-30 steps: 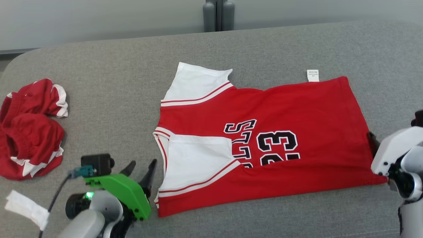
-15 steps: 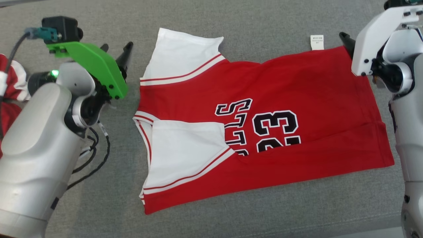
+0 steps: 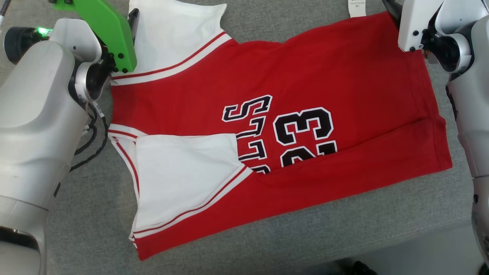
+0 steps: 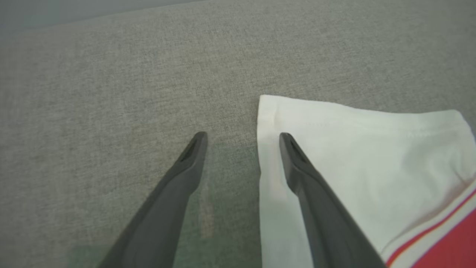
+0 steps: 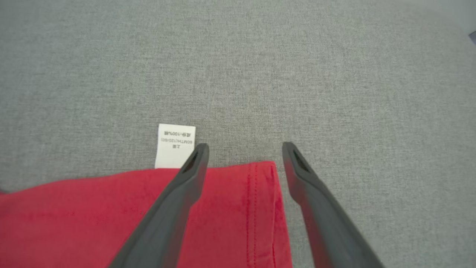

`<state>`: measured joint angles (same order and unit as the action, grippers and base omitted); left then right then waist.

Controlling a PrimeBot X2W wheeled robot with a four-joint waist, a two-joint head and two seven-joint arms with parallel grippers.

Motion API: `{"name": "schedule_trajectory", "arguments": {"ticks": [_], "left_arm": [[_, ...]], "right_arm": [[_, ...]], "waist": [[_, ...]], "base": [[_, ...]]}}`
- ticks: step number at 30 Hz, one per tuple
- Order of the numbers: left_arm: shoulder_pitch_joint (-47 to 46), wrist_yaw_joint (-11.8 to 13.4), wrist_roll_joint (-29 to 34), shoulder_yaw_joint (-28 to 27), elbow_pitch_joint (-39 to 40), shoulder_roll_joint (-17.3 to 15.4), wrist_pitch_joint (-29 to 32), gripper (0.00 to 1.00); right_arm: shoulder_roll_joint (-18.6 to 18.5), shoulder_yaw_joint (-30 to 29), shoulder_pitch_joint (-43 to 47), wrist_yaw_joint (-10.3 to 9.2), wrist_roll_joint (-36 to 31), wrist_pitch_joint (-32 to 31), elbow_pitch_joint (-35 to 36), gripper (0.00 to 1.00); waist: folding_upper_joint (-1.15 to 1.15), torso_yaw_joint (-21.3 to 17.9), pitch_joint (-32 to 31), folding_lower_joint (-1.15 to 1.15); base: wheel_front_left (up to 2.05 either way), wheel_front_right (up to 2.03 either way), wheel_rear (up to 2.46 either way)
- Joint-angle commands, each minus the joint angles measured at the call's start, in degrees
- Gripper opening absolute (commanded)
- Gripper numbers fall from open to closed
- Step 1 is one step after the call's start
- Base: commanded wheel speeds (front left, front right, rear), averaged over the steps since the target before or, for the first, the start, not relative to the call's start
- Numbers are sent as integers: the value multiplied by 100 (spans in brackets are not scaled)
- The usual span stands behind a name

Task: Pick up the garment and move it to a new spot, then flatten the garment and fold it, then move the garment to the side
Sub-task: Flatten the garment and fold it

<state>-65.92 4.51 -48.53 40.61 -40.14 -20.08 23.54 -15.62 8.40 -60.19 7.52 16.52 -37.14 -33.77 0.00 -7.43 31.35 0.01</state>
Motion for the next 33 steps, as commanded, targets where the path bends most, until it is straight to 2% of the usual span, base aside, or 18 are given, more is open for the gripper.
{"name": "schedule_trajectory", "arguments": {"ticks": [1, 4, 9, 10, 11, 12, 13, 18, 23, 33], "left_arm": [[-138, -17, 80, 15, -55, 35, -16, 100], [-229, -24, 101, 45, -174, 63, -29, 100], [-358, 113, 285, 185, -460, -58, 103, 100], [-363, 113, 272, 187, -495, -68, 159, 92], [-350, 100, 225, 186, -529, -57, 241, 39], [-344, 63, 208, 210, -553, -65, 347, 10], [-308, 21, 150, 235, -573, -70, 500, 0], [-321, -23, 100, 247, -406, -178, 731, 0], [-212, 36, 65, 243, -103, -225, 770, 0], [-133, 88, 26, 251, 350, -113, 619, 0]], "right_arm": [[-39, 44, -83, -6, 39, 61, -50, 100], [-60, 98, -168, -6, 85, 127, -132, 100], [-46, 245, -295, -6, 132, 181, -234, 100], [-58, 283, -320, -6, 141, 163, -242, 100], [-79, 330, -348, -6, 145, 143, -255, 100], [-102, 366, -375, -6, 152, 117, -259, 100], [-146, 425, -397, -6, 174, 50, -269, 100], [-488, 795, -470, -6, 345, -273, -71, 100], [-903, 1225, -242, -6, 632, -613, 228, 100], [-1278, 1498, 346, -7, 713, -414, 339, 100]], "waist": [[0, -162, 168, -1], [0, -183, 195, -1], [0, -250, 286, -1], [0, -255, 314, -1], [0, -255, 338, -1], [0, -253, 364, -1], [0, -243, 389, -1], [0, -141, 503, -1], [0, -25, 554, -1], [0, 107, 687, -1]], "base": [[0, 0, 0], [0, 0, 0], [0, 0, 0], [0, 0, 0], [0, 0, 0], [0, 0, 0], [0, 0, 0], [0, 0, 0], [0, 0, 0], [0, 0, 0]]}}
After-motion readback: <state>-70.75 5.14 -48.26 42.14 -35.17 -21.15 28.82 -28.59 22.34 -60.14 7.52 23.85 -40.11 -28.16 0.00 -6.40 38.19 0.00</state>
